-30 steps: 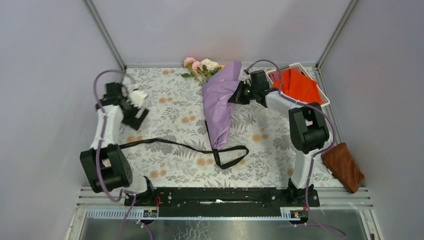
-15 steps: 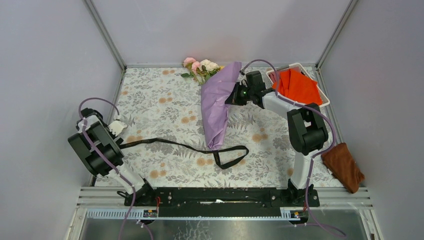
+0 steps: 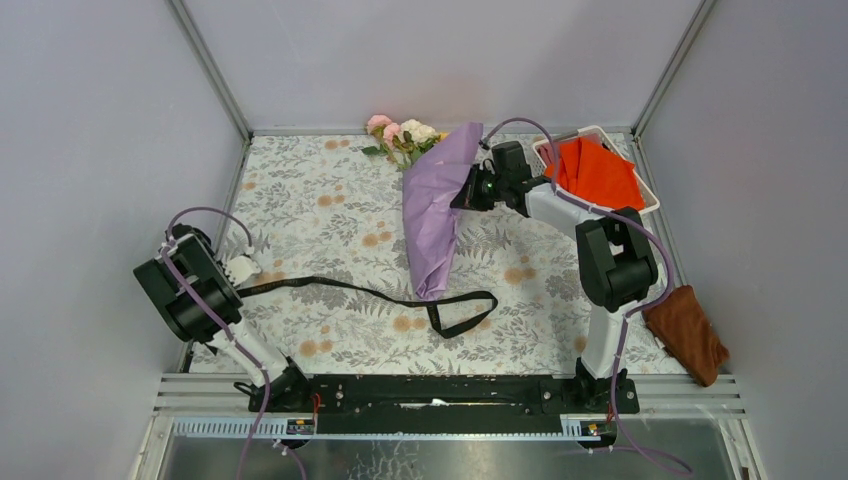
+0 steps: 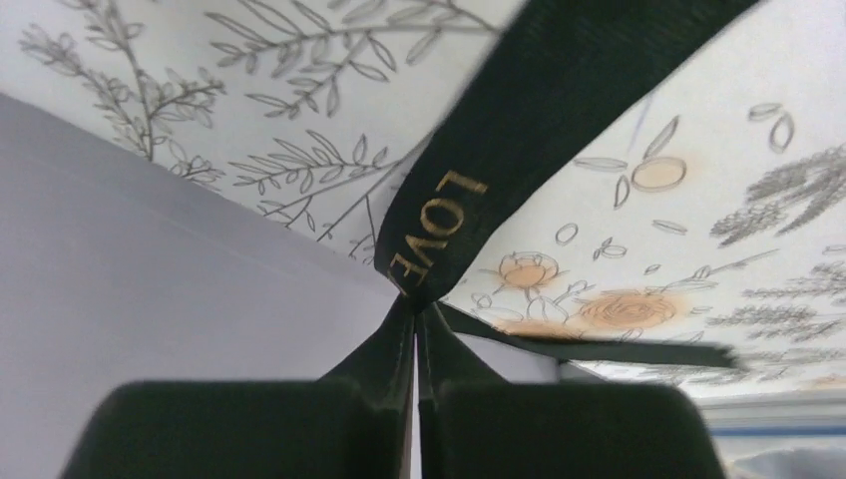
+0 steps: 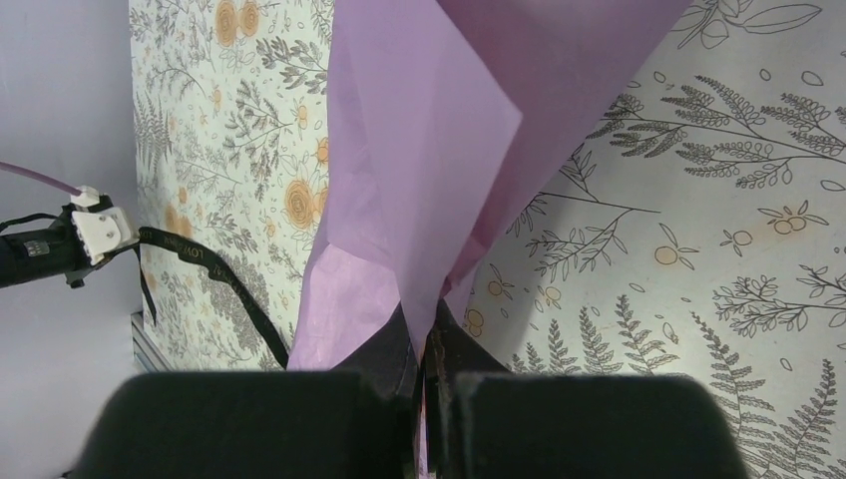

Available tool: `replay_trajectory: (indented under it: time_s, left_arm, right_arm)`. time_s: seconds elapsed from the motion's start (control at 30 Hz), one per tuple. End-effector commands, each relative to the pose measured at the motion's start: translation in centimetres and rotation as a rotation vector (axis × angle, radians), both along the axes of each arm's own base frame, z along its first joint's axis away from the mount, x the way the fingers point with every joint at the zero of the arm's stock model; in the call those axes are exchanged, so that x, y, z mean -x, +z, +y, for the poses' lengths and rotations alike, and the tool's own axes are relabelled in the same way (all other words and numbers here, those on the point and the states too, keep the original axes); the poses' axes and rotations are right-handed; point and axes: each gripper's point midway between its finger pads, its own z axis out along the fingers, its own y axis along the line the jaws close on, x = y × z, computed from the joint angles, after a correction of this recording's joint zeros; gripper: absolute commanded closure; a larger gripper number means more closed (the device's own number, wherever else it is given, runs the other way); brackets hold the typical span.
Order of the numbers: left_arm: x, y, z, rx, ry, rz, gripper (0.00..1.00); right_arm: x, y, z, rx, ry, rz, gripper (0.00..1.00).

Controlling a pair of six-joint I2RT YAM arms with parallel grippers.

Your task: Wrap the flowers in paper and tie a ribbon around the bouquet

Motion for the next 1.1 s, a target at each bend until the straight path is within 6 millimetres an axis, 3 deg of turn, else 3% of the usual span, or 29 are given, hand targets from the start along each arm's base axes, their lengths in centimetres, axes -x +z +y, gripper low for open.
replay_trajectory:
  time_s: [0.0, 0.13, 0.23, 0.33, 0.47, 0.53, 0.63, 0.77, 0.83, 0.9, 0.97, 1.07]
  left_arm:
    - [-1.1, -0.6, -1.8, 0.11, 0.005, -0.066, 1.0]
    - [-5.1, 2.1, -3.5, 0.228, 0.085, -0.283, 1.0]
    - [-6.9, 4.4, -6.6, 0.323, 0.097, -0.369, 1.0]
    - [-8.0, 6.4, -12.1, 0.414, 0.065, -0.374, 1.0]
    - [-9.3, 8.7, -22.5, 0.554, -0.082, -0.347, 1.0]
    - [-10.2, 10.0, -26.7, 0.618, -0.098, -0.362, 1.0]
    - [-12.7, 12.2, -30.7, 0.689, -0.073, -0.401, 1.0]
    - [-16.1, 17.2, -33.8, 0.85, 0.028, -0.449, 1.0]
    - [-15.7, 19.9, -36.5, 0.956, -0.002, -0.424, 1.0]
    - [-13.9, 20.9, -40.0, 1.025, -0.068, -0.365, 1.0]
    - [-11.9, 20.0, -43.3, 1.063, -0.135, -0.294, 1.0]
    - [-10.0, 16.0, -46.6, 1.08, -0.123, -0.166, 1.0]
  right_arm:
    - [0.4, 4.1, 1.6, -0.052, 0.036, -0.093, 1.0]
    - [1.8, 4.5, 3.2, -0.103, 0.064, -0.073, 1.0]
    - [2.9, 4.8, 4.5, -0.134, 0.084, -0.072, 1.0]
    - [4.0, 4.9, 5.7, -0.164, 0.098, -0.061, 1.0]
    - [5.2, 4.9, 7.0, -0.203, 0.115, -0.045, 1.0]
    - [6.1, 5.0, 7.8, -0.217, 0.135, -0.038, 1.0]
    - [7.6, 4.6, 8.5, -0.22, 0.175, -0.021, 1.0]
    - [9.4, 3.0, 7.8, -0.169, 0.218, 0.015, 1.0]
    - [10.2, 2.0, 7.4, -0.143, 0.235, 0.04, 1.0]
    - [10.6, 1.1, 7.1, -0.133, 0.238, 0.053, 1.0]
    - [10.5, 0.3, 6.9, -0.118, 0.226, 0.059, 1.0]
    - [10.1, -0.4, 7.0, -0.113, 0.22, 0.06, 1.0]
